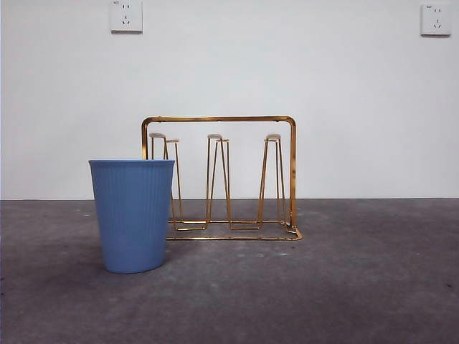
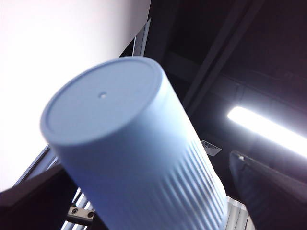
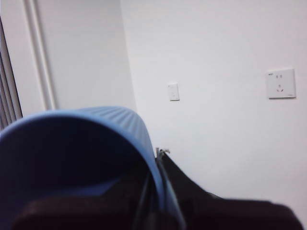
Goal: Pick up cup 1,put cup 1 in the cup rack,pick up cup 2,put cup 2 in the cup rack
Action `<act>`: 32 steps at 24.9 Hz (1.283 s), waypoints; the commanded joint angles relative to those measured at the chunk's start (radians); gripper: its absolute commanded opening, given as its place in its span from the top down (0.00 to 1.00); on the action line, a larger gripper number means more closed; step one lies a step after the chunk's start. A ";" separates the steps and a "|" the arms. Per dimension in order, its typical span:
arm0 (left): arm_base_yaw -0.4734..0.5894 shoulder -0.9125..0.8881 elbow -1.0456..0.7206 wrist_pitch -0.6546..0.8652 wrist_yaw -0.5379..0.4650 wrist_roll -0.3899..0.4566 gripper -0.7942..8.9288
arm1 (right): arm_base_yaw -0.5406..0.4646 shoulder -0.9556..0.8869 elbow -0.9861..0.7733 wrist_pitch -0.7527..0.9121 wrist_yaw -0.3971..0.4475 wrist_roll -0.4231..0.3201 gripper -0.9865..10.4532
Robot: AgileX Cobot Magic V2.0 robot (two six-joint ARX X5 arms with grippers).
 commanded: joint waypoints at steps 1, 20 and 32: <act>-0.004 0.000 0.002 0.011 -0.001 0.011 0.28 | 0.002 0.005 -0.007 0.020 0.006 -0.008 0.92; -0.004 0.000 0.002 0.007 -0.003 0.015 0.81 | 0.002 0.012 -0.007 0.034 0.012 -0.007 0.92; -0.004 0.000 0.002 0.011 -0.002 0.015 0.93 | 0.000 -0.017 -0.007 -0.095 0.005 -0.005 0.73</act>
